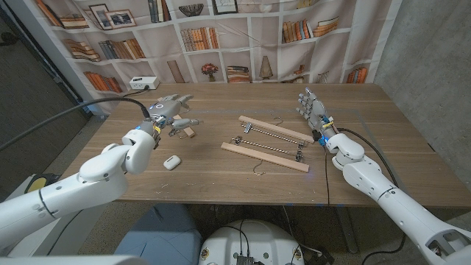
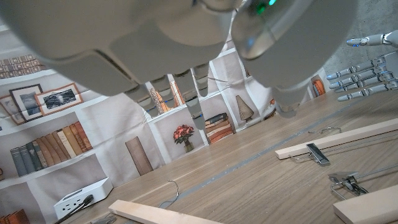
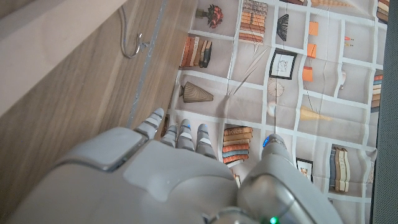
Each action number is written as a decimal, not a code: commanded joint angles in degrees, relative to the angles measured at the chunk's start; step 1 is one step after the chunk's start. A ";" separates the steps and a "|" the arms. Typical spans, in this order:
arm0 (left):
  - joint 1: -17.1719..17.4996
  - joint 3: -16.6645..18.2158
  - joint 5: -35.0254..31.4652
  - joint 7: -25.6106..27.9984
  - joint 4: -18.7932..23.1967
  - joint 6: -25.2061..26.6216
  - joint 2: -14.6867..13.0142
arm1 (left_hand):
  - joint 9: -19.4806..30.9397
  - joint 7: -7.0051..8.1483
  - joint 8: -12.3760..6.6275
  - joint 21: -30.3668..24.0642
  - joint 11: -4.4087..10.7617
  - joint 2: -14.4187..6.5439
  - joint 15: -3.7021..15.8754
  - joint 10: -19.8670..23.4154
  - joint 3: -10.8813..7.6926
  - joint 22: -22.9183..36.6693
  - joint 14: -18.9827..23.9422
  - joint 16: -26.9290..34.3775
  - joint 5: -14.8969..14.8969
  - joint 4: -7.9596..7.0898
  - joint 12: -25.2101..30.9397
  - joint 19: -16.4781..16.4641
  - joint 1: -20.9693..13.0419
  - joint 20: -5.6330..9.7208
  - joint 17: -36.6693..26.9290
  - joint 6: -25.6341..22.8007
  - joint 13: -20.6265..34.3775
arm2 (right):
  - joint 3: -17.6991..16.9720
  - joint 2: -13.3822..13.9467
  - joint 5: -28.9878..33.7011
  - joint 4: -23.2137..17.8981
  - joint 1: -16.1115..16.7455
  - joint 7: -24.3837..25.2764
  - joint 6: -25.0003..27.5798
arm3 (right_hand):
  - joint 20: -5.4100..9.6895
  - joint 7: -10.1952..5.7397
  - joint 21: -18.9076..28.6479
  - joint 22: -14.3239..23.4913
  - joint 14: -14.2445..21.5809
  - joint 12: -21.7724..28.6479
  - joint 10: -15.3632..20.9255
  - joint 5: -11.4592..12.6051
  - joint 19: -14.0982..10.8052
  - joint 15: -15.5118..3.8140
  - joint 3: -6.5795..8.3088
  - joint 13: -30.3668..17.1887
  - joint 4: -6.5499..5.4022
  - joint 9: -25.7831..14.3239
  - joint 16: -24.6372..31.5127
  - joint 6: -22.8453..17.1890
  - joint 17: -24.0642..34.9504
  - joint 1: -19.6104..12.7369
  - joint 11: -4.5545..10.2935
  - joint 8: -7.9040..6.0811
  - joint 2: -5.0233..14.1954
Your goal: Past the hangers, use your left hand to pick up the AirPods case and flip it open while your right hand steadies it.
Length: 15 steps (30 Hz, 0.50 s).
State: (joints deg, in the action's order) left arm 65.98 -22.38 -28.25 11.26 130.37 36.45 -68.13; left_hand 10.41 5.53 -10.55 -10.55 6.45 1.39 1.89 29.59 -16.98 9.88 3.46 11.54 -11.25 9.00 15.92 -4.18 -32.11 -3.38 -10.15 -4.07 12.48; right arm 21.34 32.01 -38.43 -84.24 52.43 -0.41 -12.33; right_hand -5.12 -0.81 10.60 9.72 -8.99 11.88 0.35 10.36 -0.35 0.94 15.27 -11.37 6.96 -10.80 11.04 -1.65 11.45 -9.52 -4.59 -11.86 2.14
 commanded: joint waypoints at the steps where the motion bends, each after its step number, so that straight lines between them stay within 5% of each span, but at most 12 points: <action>1: 1.89 1.74 -1.31 -1.80 2.21 1.65 -1.20 | 0.03 0.25 -0.12 -0.33 0.14 -1.78 -0.15 2.64 -1.73 0.03 0.84 0.15 -0.01 0.21 0.72 -0.07 -2.11 -0.41 0.00 0.80 0.00 | -0.20 -0.16 -0.50 0.84 0.09 -0.46 -0.37 | -0.17 -0.26 0.20 0.12 -0.22 0.24 0.07 -0.05 0.19 0.12 0.14 -0.29 0.33 -0.18 0.53 0.03 0.19 -0.60 -0.34 0.12 0.05; 5: 2.12 1.77 -1.98 -3.61 3.33 2.77 -2.20 | 0.03 0.24 0.47 -0.29 0.22 -1.93 -0.42 2.84 -2.14 0.03 0.89 0.03 0.21 0.31 0.45 0.11 -2.62 -0.42 0.03 2.93 -0.02 | -0.12 -0.19 -0.50 0.98 0.10 -0.50 -0.31 | -0.16 -0.24 0.21 0.12 -0.22 0.25 0.08 -0.05 0.20 0.13 0.18 -0.30 0.34 -0.18 0.54 0.02 0.19 -0.66 -0.40 0.14 0.13; 10: 2.96 2.71 -1.16 -4.93 4.63 3.25 -3.00 | 0.03 -0.01 1.09 -0.14 -0.22 -3.63 -1.64 -0.04 -5.10 0.04 -0.62 -0.61 -0.63 0.71 -1.64 1.35 -6.01 -1.25 -0.02 14.64 0.73 | 0.00 -0.38 -0.55 1.26 0.16 -0.53 -0.32 | -0.14 -0.23 0.21 0.12 -0.26 0.24 0.08 -0.05 0.21 0.13 0.27 -0.30 0.36 -0.19 0.53 0.00 0.19 -0.77 -0.38 0.15 0.31; 15: 2.55 2.55 -1.17 -6.72 5.54 3.92 -3.43 | 0.06 -0.53 0.65 0.00 -0.17 -4.77 -2.28 -0.91 -6.46 0.04 -1.43 -0.79 -1.71 0.85 -2.05 2.12 -7.47 -1.76 -0.07 15.79 1.03 | 0.25 -0.48 -0.39 1.31 0.09 -0.46 -0.12 | -0.13 -0.27 0.22 0.12 -0.26 0.23 0.05 -0.05 0.22 0.12 0.36 -0.30 0.39 -0.19 0.54 0.00 0.18 -0.88 -0.40 0.17 0.47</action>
State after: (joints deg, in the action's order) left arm 68.18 -20.30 -29.37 7.92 133.67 38.76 -70.19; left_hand 10.42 5.42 -9.52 -10.55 6.24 -3.05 0.06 29.35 -22.50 9.88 2.53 11.13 -12.22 9.81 14.14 -2.74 -38.35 -4.82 -10.15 9.54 13.20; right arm 21.23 31.78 -38.89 -83.33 52.51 -0.82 -12.56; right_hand -5.12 -0.80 10.60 9.72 -8.99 11.88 0.36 10.36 -0.35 0.94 15.50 -11.61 7.20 -10.79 11.04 -1.65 11.46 -9.82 -4.59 -11.86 2.44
